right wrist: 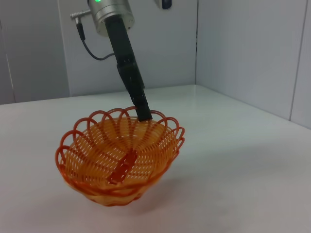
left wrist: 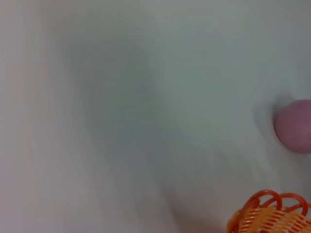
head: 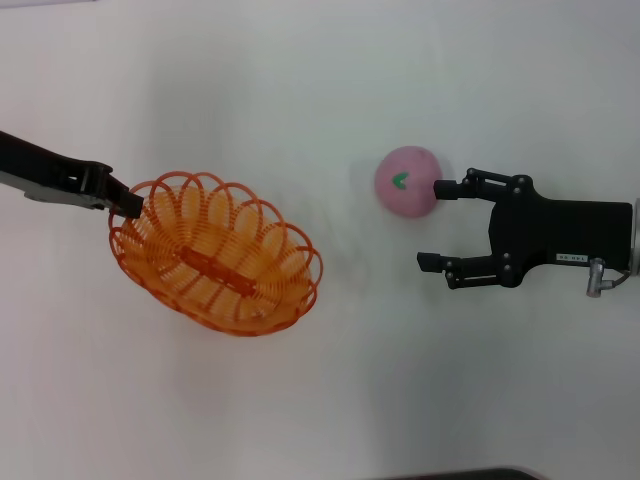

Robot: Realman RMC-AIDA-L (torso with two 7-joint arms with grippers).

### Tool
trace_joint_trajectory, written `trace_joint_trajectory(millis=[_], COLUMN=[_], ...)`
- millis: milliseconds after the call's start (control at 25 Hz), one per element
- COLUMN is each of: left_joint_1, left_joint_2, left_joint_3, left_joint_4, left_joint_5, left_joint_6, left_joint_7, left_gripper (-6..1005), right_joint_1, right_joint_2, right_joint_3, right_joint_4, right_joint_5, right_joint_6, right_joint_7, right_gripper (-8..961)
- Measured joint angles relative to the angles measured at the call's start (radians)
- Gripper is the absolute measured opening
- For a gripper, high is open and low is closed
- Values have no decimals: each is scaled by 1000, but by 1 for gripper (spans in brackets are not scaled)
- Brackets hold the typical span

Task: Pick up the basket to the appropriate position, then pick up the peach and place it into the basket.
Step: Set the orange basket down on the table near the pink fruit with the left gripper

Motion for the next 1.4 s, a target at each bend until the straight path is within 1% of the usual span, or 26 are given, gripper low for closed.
trace_joint_trajectory(millis=[280,400,680,1040,1240,1400], left_joint_1=[52,73,129,193,245,265], left_joint_2=[-14,-26,-55,-73,-76,-77], left_joint_3=[-19,-19,-20,-22,-17,-11], left_joint_4=[5,15,76,87,86,87], left_joint_5=[-61,-84,-142,-182,-244,-281], left_joint_6=[-10,-18,-23,-35,-51,-60], left_joint_7=[-20,-25,-32,-34,-42,-43], left_gripper=[41,40,41,40,40,41], right_joint_1=[0,0,0,-1,-1,0], right_joint_2=[0,0,0,0,0,0], right_joint_3=[2,3,4,3,3,2], right_joint_4=[0,0,0,0,0,0], right_joint_5=[0,0,-1,-1,0,2], right_joint_6=[0,0,0,0,2,7], right_joint_7=[0,0,0,0,0,0], right_gripper=[931,931,931,931,930,931])
